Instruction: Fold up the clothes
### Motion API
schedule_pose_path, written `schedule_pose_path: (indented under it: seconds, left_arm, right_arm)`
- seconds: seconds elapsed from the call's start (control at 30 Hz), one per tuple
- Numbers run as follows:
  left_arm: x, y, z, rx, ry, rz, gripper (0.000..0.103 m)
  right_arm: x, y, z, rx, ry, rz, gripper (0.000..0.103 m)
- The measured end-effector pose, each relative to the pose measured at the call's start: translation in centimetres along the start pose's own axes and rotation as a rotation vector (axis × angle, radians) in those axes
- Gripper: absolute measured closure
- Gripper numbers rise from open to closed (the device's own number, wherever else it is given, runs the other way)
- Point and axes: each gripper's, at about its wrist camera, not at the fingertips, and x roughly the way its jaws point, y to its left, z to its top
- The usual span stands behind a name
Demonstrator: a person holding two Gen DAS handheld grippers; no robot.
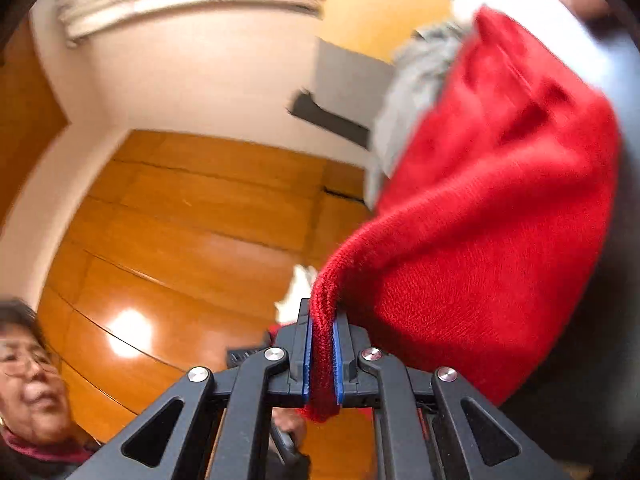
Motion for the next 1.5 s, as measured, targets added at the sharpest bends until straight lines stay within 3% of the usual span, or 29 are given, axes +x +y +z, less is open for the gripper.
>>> schedule_pose_path:
  seconds: [0.1,0.17,0.3,0.43,0.47,0.53,0.63,0.87,0.97,1.03,1.1,1.2,1.37,1.43,1.47,1.5]
  left_arm:
    - [2.6,-0.1,3.9,0.057,-0.025,0.032,0.095]
    - [5.0,1.2,6.4,0.066,-0.035,0.070,0.095]
    - [10.6,7.1,10.0,-0.005,-0.027,0.214,0.095]
    - [15.1,15.1,9.3,-0.120,0.075,0.400,0.095]
    - [15.2,16.1,8.4,-0.133,0.086,0.402,0.095]
    - [15.0,17.7,6.5,-0.156,0.103,0.393,0.095]
    - [13.1,17.3,4.6,-0.166,0.095,0.366,0.095]
    - [7.1,13.6,-1.3,-0.187,0.115,0.359,0.096]
    - [5.5,11.9,-2.6,-0.168,0.124,0.354,0.095]
    - [4.7,10.9,-2.6,-0.166,0.118,0.349,0.086]
    - [4.3,10.5,-2.3,-0.181,0.112,0.340,0.082]
    - [4.6,10.1,-1.9,-0.201,0.125,0.323,0.078]
    - [7.4,10.0,-1.5,-0.184,0.229,0.346,0.078]
    - [8.4,10.1,-1.3,-0.182,0.255,0.362,0.084]
    - [8.7,9.9,-1.2,-0.173,0.260,0.363,0.097]
    - [8.8,9.6,-1.1,-0.168,0.260,0.339,0.097]
  right_arm:
    - [1.0,1.1,4.0,-0.059,-0.073,0.011,0.094]
    - [2.2,0.9,7.5,-0.092,-0.119,-0.031,0.094]
    - [5.6,-3.0,14.2,-0.078,-0.174,-0.188,0.094]
    - [8.1,-10.5,17.4,0.041,-0.119,-0.394,0.093]
    - [8.3,-11.9,17.7,0.052,-0.101,-0.442,0.095]
    - [7.8,-12.6,17.5,0.029,-0.086,-0.437,0.098]
    - [7.1,-11.7,16.0,-0.039,-0.033,-0.473,0.098]
    - [4.2,-10.1,11.6,-0.062,0.019,-0.463,0.097]
    - [3.2,-9.1,9.9,-0.073,0.041,-0.454,0.091]
    - [3.0,-8.7,9.1,-0.074,0.048,-0.439,0.076]
    - [2.7,-7.9,8.4,-0.089,0.049,-0.428,0.069]
    - [3.3,-7.2,8.0,-0.126,0.077,-0.465,0.069]
    - [4.3,-6.8,7.9,-0.220,0.150,-0.577,0.073]
    - [4.3,-6.5,8.1,-0.238,0.158,-0.597,0.075]
    - [4.3,-6.4,8.2,-0.244,0.165,-0.601,0.076]
    - [4.3,-6.2,8.2,-0.251,0.172,-0.597,0.080]
